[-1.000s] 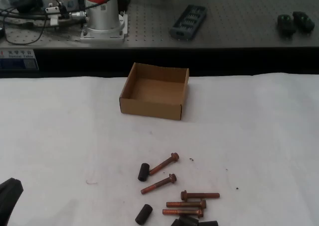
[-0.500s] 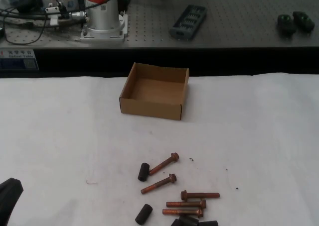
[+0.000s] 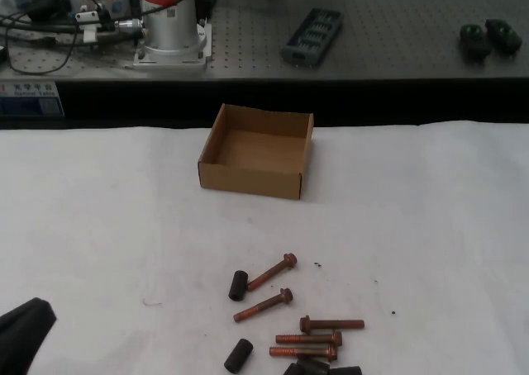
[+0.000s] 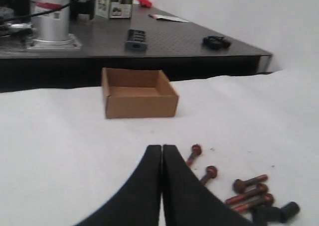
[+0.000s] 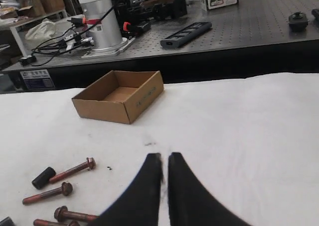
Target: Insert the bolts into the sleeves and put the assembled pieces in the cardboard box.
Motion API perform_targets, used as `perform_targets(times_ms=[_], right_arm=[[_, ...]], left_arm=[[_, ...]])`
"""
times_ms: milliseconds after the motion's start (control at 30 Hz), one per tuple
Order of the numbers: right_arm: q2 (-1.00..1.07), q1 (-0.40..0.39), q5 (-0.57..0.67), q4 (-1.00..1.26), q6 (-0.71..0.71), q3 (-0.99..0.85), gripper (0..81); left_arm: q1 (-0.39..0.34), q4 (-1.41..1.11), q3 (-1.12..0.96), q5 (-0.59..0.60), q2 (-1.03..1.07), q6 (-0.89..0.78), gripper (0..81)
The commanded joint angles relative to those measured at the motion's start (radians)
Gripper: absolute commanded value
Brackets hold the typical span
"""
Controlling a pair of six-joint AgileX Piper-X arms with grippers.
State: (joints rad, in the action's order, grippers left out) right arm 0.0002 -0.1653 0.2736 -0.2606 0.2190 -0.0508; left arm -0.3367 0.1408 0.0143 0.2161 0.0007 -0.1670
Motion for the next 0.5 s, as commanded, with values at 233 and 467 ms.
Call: perform_targets(times_ms=[233,467], right_arm=[[0.018,0.000,0.077,-0.010,0.127,-0.119,5.2],[0.256,0.000,0.307,-0.047,0.193,-0.298,5.2]], left_arm=[[-0.001,-0.057,-0.084,0.118,-0.001,-0.064,0.6],[-0.001,-0.032,-0.256,0.141,0.077,-0.104,0.6]])
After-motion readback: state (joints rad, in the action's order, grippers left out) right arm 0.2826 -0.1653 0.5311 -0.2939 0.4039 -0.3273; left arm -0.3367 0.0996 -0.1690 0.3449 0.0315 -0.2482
